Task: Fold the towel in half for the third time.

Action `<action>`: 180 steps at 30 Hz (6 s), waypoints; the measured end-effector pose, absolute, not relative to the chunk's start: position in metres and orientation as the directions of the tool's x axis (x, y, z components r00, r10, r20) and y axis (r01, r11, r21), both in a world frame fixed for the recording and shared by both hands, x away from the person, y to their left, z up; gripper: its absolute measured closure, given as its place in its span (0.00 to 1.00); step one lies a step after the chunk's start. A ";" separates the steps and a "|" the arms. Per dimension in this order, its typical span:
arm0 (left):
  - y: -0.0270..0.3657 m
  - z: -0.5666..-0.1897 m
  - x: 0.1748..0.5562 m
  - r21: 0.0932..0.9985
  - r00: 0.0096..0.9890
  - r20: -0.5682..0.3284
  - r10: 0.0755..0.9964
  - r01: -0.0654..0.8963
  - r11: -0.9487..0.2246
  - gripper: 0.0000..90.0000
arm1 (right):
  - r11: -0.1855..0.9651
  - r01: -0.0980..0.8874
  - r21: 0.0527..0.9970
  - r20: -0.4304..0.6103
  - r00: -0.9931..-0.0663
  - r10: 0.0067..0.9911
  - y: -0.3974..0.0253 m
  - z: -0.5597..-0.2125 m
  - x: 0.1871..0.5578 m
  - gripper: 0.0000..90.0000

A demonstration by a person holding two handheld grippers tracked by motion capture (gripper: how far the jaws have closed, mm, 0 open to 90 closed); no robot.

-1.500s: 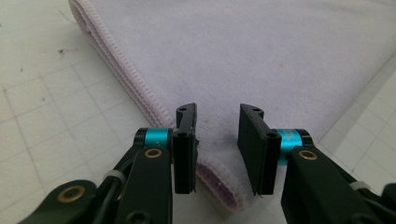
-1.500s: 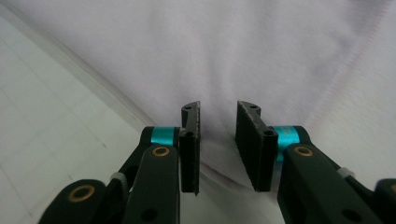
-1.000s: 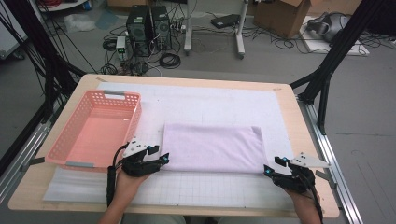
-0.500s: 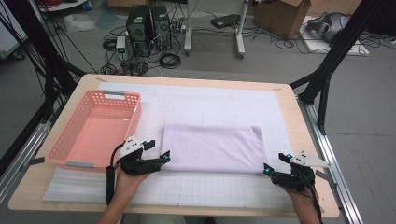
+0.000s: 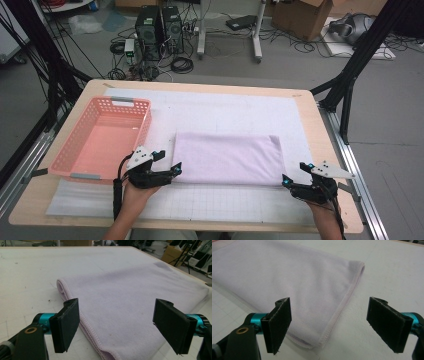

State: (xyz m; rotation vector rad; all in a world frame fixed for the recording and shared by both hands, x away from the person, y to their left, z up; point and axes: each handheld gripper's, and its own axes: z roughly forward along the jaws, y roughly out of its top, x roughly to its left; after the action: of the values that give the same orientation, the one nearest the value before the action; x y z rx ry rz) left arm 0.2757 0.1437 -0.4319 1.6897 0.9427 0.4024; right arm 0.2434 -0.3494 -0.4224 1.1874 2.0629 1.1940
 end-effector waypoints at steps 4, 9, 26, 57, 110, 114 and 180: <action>0.144 -0.432 0.275 0.916 0.617 -0.196 0.762 0.392 -0.082 0.25 | 0.244 0.452 0.858 0.028 -0.516 0.856 -0.348 -0.424 0.246 0.21; 0.143 -0.435 0.275 0.901 0.610 -0.194 0.768 0.421 -0.107 0.25 | 0.252 0.456 0.854 0.029 -0.526 0.850 -0.346 -0.424 0.248 0.21; 0.145 -0.448 0.273 0.822 0.561 -0.218 0.799 0.547 -0.159 0.33 | 0.283 0.463 0.840 0.032 -0.562 0.826 -0.330 -0.428 0.260 0.21; 0.129 -0.452 0.272 0.789 0.573 -0.186 0.798 0.571 -0.226 0.79 | 0.321 0.427 0.845 0.077 -0.692 0.717 -0.223 -0.399 0.329 0.21; 0.137 -0.454 0.278 0.761 0.536 -0.306 0.787 0.634 -0.136 0.82 | 0.627 0.432 0.648 0.063 -0.851 0.521 -0.043 -0.425 0.448 0.47; 0.138 -0.454 0.278 0.760 0.534 -0.311 0.786 0.637 -0.132 0.83 | 0.647 0.435 0.626 0.066 -0.856 0.512 -0.040 -0.427 0.451 0.57; -0.008 -0.400 0.299 0.827 0.730 -0.329 0.599 0.529 -0.191 0.89 | 0.433 0.426 0.794 0.064 -0.767 0.638 -0.226 -0.377 0.418 0.89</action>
State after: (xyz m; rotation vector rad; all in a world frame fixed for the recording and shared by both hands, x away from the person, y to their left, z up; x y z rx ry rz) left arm 0.2988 -0.0082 -0.4002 1.8476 0.8765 0.0809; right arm 0.4180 -0.2258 -0.3774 0.9266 2.4413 1.2457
